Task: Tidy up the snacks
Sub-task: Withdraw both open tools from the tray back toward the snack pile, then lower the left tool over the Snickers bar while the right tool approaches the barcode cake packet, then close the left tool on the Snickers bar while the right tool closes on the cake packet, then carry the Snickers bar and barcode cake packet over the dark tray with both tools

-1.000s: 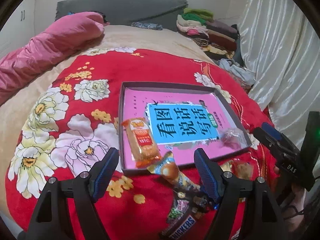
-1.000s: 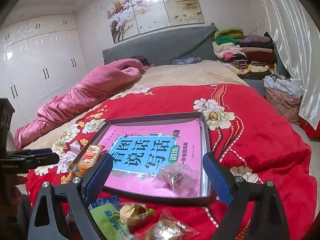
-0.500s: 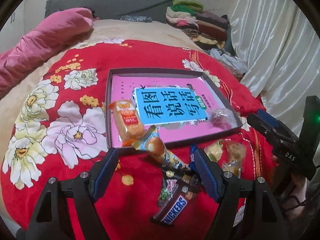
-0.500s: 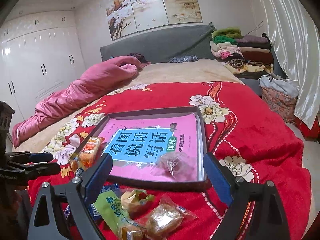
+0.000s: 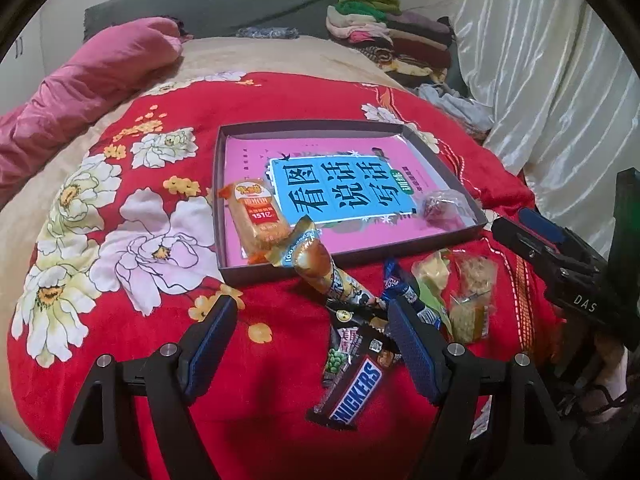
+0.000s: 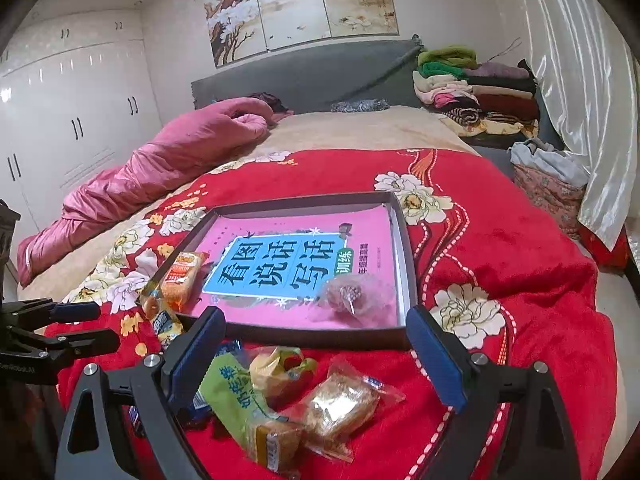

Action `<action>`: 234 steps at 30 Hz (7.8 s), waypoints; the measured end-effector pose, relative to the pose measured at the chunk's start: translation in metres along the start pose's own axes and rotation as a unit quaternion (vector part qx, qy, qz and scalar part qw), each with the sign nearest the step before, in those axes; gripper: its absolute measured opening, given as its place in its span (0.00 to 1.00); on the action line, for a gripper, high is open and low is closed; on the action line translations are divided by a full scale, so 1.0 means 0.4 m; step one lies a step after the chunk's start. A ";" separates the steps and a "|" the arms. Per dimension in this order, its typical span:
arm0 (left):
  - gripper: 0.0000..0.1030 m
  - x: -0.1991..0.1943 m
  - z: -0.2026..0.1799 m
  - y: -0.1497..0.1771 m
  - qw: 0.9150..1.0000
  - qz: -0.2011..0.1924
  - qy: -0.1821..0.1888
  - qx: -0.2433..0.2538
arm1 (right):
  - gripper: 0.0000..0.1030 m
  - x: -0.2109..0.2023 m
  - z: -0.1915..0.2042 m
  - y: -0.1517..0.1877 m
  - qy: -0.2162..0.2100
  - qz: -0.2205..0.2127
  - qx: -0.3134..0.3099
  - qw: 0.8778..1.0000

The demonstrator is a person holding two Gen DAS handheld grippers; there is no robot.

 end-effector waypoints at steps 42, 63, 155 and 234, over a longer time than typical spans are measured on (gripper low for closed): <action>0.77 0.018 -0.073 0.100 0.998 0.038 0.039 0.030 | 0.89 -0.037 0.033 0.155 0.016 0.090 0.005 0.996; 0.77 0.075 -0.083 0.147 0.995 0.068 0.067 0.012 | 0.68 0.021 0.044 0.244 0.028 0.170 -0.013 0.985; 0.29 0.050 -0.057 0.118 0.993 0.043 0.102 -0.036 | 0.32 -0.005 0.073 0.147 -0.070 0.106 0.020 0.992; 0.29 0.004 -0.071 -0.098 0.996 -0.031 0.080 -0.037 | 0.32 0.004 0.079 -0.007 -0.110 0.022 0.024 0.993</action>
Point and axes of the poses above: each gripper's, at about its wrist camera, not at the fingertips, and x roughly the way its jaws point, z to its left, y to its underside, the point moved 10 cm from there along x, roughly the way its jaws point, and after that the axes turned 11 degrees about x, right-handed, at the moved point
